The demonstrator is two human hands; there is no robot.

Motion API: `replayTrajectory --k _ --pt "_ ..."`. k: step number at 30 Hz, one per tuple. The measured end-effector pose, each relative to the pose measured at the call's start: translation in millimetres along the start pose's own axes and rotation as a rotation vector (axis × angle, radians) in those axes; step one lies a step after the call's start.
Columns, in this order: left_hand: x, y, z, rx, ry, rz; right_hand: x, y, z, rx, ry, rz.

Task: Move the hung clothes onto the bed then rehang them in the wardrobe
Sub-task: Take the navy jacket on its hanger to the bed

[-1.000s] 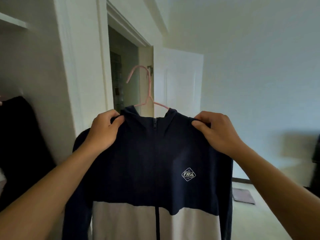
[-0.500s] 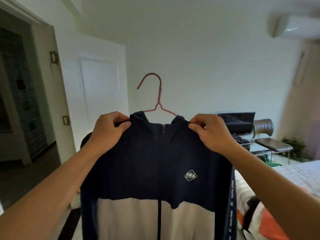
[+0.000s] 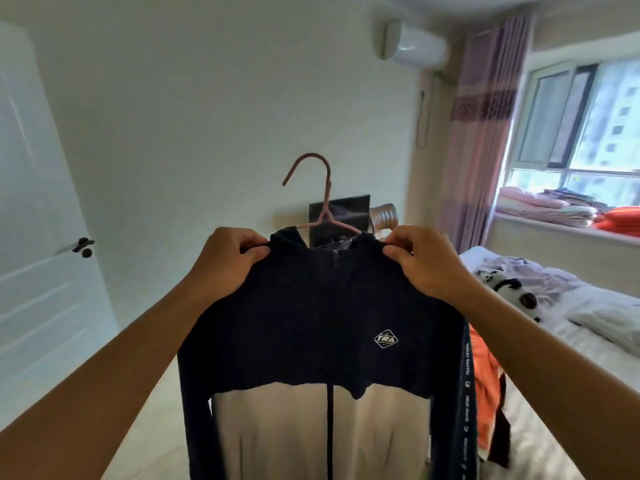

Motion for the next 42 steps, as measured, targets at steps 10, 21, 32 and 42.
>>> replayTrajectory --k 10,21,32,42 --pt "5.8 140.9 90.8 -0.280 0.165 -0.118 105.1 -13.3 3.6 0.068 0.267 -0.213" --pt "25.1 311.9 155.9 -0.416 0.224 -0.160 248.6 -21.6 15.6 -0.030 0.449 -0.326" --pt "20.1 482.7 209.3 -0.575 0.139 -0.111 402.8 6.5 45.5 -0.119 0.587 -0.303" --pt "0.8 646.8 289.7 -0.681 0.135 -0.128 542.8 46.0 93.8 -0.155 0.706 -0.328"
Point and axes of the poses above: each hand's wrist, its own z-axis towards the middle knuckle, its own y-axis out of the palm, x = y × z, the point moved 6 cm from there along z, towards the middle knuckle, and after that the axes turned 4 degrees about x, right-handed, at the moved point
